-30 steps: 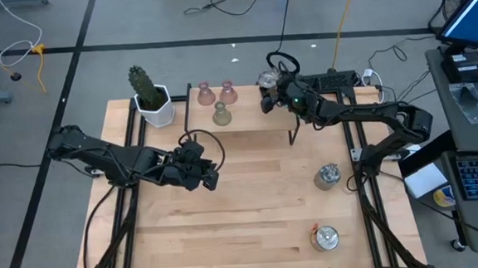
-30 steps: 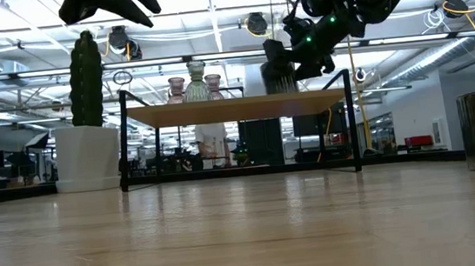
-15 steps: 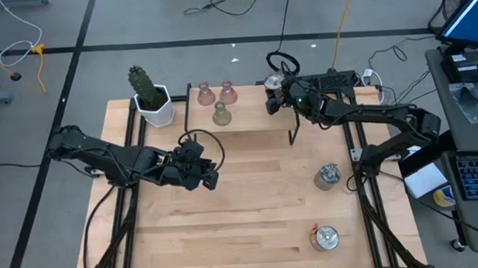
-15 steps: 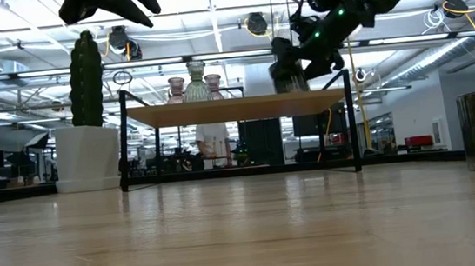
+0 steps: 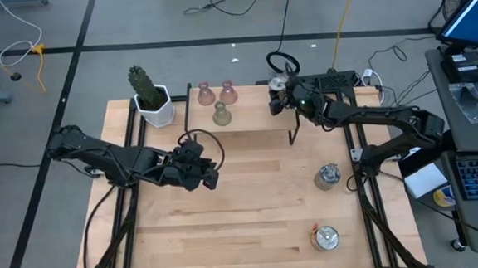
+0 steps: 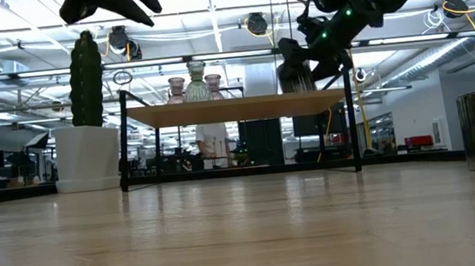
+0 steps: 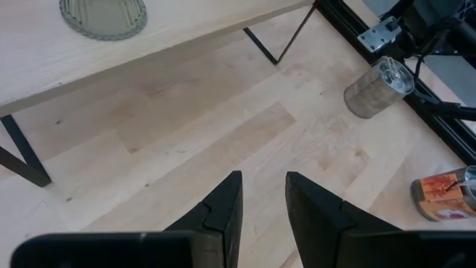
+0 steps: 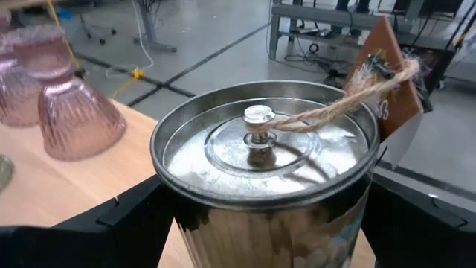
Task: Pick & Place candle stick holders
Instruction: Put the bottom left silver scented candle on the shelf
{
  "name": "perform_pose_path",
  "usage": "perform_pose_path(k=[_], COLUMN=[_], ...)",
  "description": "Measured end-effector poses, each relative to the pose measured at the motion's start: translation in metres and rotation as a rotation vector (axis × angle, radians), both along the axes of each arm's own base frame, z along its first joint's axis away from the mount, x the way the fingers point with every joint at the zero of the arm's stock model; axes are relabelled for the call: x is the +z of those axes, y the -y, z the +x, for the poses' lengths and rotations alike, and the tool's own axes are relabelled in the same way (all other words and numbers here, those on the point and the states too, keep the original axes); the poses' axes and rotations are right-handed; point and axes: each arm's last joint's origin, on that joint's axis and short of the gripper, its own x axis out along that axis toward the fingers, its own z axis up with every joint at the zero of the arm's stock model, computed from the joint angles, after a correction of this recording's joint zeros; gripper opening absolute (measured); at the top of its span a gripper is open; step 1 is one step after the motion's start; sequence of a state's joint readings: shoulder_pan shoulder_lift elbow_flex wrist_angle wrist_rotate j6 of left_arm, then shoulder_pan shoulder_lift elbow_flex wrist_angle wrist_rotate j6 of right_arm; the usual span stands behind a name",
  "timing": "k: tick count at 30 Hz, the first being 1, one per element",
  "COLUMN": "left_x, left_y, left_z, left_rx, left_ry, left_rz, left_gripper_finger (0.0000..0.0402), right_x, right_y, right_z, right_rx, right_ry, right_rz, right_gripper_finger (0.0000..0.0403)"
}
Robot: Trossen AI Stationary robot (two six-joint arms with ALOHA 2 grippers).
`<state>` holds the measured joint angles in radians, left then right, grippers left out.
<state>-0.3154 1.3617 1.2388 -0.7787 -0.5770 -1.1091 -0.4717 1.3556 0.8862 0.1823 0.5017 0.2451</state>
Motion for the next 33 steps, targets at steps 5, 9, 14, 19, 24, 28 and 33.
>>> perform_pose_path(k=[5,9,14,19,24,28,33], left_x=[0.0,0.0,0.0,0.0,0.0,0.0,0.0], left_y=[0.0,0.0,0.0,0.0,0.0,0.0,0.0], left_z=[0.0,0.0,0.0,0.0,0.0,0.0,0.0], left_rx=[-0.001,-0.001,-0.003,-0.005,-0.005,-0.004,-0.004], left_ry=[-0.001,-0.001,-0.002,-0.004,-0.004,-0.004,-0.003], left_rz=[0.0,0.0,0.002,0.004,0.004,0.003,0.003], left_gripper_finger=[0.0104,0.0104,0.0104,0.0104,0.0104,0.0104,0.0104], right_x=[-0.013,-0.014,-0.013,-0.016,-0.016,-0.016,-0.016], right_y=[-0.002,-0.004,-0.005,-0.005,-0.005,-0.005,-0.006], right_z=[-0.004,-0.008,-0.009,-0.009,-0.009,-0.009,-0.008], right_rx=[-0.013,-0.012,0.002,0.008,0.009,0.03,0.061], right_ry=[0.061,0.078,0.045,0.017,0.013,0.018,0.022], right_rz=[0.008,0.011,-0.009,-0.01,-0.007,-0.002,0.003], right_gripper_finger=[0.0354,0.0363,0.0382,0.0385,0.0381,0.038,0.0384])
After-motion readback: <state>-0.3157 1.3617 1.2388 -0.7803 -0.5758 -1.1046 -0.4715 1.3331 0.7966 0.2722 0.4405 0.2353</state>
